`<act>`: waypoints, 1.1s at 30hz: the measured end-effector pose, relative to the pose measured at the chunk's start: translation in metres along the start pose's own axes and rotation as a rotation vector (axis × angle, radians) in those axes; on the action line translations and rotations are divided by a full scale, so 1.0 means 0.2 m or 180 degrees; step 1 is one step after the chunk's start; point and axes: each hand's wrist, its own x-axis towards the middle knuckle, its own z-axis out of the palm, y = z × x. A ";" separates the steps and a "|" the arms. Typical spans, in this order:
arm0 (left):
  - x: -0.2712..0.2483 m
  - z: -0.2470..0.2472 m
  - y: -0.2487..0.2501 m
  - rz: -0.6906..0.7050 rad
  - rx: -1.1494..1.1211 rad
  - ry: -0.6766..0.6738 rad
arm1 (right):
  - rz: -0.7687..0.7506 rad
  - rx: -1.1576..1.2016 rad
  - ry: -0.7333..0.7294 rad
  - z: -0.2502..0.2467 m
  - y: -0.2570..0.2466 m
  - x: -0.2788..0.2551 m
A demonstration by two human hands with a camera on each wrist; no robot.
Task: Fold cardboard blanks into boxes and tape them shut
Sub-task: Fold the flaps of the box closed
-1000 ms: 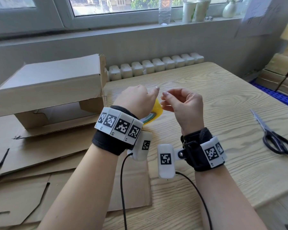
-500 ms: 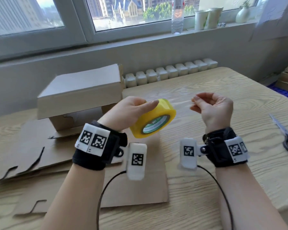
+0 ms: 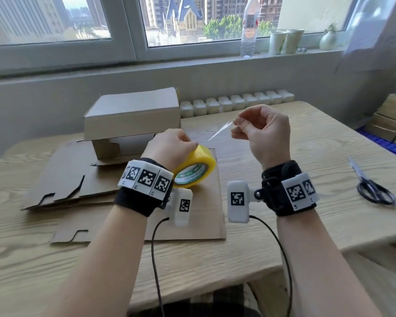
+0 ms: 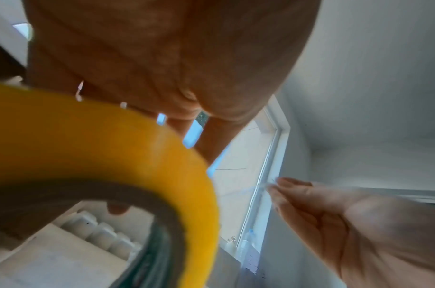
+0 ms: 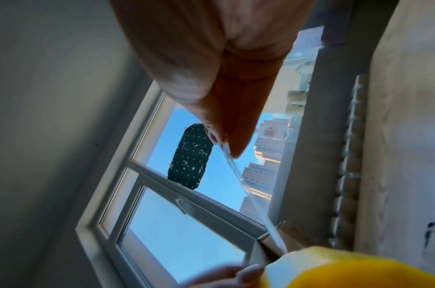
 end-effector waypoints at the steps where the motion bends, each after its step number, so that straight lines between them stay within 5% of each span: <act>1: -0.01 -0.01 0.03 0.0089 0.0056 0.0126 | -0.0051 0.0018 -0.0060 0.02 -0.04 -0.02; 9: -0.03 0.20 0.10 0.0334 0.0983 0.0477 | -0.0192 -0.0295 0.0417 0.08 -0.09 -0.13; 14: 0.00 0.15 0.05 0.0630 0.1534 0.0242 | 0.0307 -0.0479 0.0776 0.01 0.05 -0.20; 21: 0.05 -0.01 -0.06 0.0335 0.1396 -0.0226 | 0.1176 -0.0454 0.1770 -0.33 0.24 -0.16; 26: 0.04 -0.01 0.02 0.0295 0.0455 0.0303 | 0.1279 -0.0447 0.1773 -0.31 0.28 -0.18; 30: -0.01 0.15 0.09 0.0178 0.0721 0.0997 | 0.0955 -0.0485 0.1742 -0.29 0.24 -0.17; 33: 0.00 0.19 0.09 0.0038 0.1234 0.0979 | 0.0918 -0.0467 0.1638 -0.33 0.25 -0.17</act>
